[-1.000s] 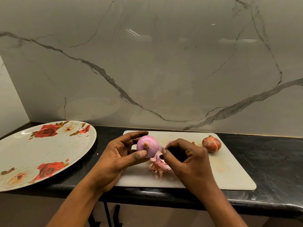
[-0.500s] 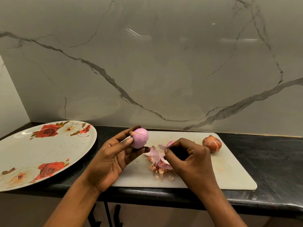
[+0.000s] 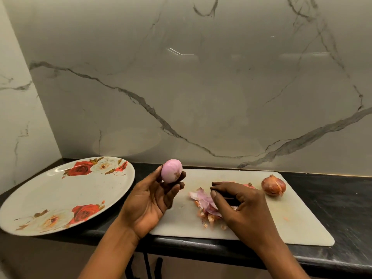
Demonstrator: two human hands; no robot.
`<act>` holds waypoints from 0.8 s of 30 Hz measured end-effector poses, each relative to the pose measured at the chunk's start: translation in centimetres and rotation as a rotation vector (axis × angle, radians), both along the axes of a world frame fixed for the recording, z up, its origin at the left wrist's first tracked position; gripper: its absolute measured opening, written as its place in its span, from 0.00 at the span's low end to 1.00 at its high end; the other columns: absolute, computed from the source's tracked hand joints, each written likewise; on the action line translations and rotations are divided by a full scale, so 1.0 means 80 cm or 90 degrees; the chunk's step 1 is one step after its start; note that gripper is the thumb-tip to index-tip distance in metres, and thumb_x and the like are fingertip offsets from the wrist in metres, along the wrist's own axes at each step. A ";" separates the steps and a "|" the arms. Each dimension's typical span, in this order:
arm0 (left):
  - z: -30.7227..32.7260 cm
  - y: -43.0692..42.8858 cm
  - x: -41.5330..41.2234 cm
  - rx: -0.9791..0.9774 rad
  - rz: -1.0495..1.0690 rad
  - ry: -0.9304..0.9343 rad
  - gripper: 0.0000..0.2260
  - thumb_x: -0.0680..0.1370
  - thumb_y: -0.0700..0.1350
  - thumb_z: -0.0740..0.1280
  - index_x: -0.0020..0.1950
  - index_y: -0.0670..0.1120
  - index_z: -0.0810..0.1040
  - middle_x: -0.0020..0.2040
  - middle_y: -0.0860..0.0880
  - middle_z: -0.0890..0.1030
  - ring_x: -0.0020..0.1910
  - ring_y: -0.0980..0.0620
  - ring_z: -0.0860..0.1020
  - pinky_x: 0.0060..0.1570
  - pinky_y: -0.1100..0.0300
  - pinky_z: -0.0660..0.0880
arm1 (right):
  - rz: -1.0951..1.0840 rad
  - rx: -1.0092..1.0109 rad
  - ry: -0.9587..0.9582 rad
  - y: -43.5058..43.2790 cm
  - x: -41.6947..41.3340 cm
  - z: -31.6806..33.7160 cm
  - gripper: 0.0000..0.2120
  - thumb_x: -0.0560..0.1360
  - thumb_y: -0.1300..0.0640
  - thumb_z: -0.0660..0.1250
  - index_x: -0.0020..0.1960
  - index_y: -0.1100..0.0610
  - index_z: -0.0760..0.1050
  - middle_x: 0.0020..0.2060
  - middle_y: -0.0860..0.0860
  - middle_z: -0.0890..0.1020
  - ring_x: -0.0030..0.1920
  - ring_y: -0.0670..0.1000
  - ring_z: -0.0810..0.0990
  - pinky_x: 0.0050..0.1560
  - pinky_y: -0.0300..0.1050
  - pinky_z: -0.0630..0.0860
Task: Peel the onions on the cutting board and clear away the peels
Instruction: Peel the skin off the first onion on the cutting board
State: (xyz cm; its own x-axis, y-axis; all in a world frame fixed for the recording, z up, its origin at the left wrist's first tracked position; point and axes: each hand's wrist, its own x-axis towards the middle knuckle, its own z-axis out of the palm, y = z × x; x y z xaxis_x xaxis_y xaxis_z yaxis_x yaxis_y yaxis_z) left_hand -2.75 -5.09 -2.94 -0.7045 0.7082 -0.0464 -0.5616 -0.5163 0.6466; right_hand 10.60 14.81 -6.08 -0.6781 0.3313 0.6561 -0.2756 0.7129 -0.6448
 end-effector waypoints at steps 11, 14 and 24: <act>0.016 -0.047 0.001 -0.007 0.111 -0.037 0.26 0.81 0.53 0.66 0.72 0.37 0.76 0.51 0.36 0.85 0.39 0.45 0.87 0.33 0.58 0.85 | 0.025 -0.003 -0.016 0.000 0.001 -0.003 0.13 0.74 0.59 0.79 0.57 0.48 0.88 0.52 0.36 0.87 0.51 0.35 0.86 0.52 0.36 0.84; 0.026 -0.068 0.004 -0.031 0.145 -0.020 0.27 0.78 0.53 0.68 0.72 0.37 0.76 0.51 0.36 0.85 0.39 0.45 0.87 0.33 0.57 0.85 | 0.026 0.025 -0.008 -0.001 0.003 -0.003 0.14 0.74 0.59 0.79 0.58 0.48 0.87 0.54 0.37 0.87 0.52 0.36 0.86 0.52 0.39 0.85; 0.015 -0.037 0.038 -0.167 0.051 0.009 0.27 0.79 0.57 0.67 0.66 0.35 0.80 0.46 0.37 0.84 0.33 0.47 0.83 0.31 0.59 0.83 | 0.107 0.129 0.036 -0.028 -0.010 0.018 0.18 0.77 0.48 0.75 0.66 0.46 0.84 0.67 0.37 0.82 0.66 0.36 0.80 0.61 0.41 0.82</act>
